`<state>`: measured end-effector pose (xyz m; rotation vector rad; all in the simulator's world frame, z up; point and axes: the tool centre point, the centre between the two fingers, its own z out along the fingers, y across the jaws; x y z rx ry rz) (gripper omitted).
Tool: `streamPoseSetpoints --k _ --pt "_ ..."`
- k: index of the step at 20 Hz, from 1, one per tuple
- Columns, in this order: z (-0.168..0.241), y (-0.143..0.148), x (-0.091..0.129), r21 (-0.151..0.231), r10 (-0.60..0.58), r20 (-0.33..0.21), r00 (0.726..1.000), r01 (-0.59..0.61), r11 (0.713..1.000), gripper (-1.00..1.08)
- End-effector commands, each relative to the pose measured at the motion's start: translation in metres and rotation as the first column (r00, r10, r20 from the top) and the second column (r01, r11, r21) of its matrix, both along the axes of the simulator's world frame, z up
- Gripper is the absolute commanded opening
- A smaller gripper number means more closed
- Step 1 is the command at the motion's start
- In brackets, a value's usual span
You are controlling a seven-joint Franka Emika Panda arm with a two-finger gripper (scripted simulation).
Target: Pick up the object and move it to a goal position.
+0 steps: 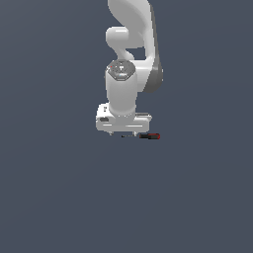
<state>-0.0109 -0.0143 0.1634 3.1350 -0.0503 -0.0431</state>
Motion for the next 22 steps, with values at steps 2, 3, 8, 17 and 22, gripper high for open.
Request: streamPoseSetpoints --k 2,3,8,17,22 --pt "0.000 -0.001 0.000 0.000 -0.001 -0.001 1.000 0.001 1.000 1.00" --pt "-0.001 -0.002 -0.001 -0.001 -0.002 -0.003 1.000 0.002 1.000 1.00" --pt "-0.011 -0.025 -0.010 -0.008 -0.020 -0.031 0.999 0.019 1.000 1.00" --pt "-0.013 -0.030 -0.012 -0.010 -0.030 -0.037 0.999 0.029 1.000 1.00" --pt "-0.016 -0.026 -0.013 -0.011 -0.072 -0.036 0.997 0.072 0.997 1.00"
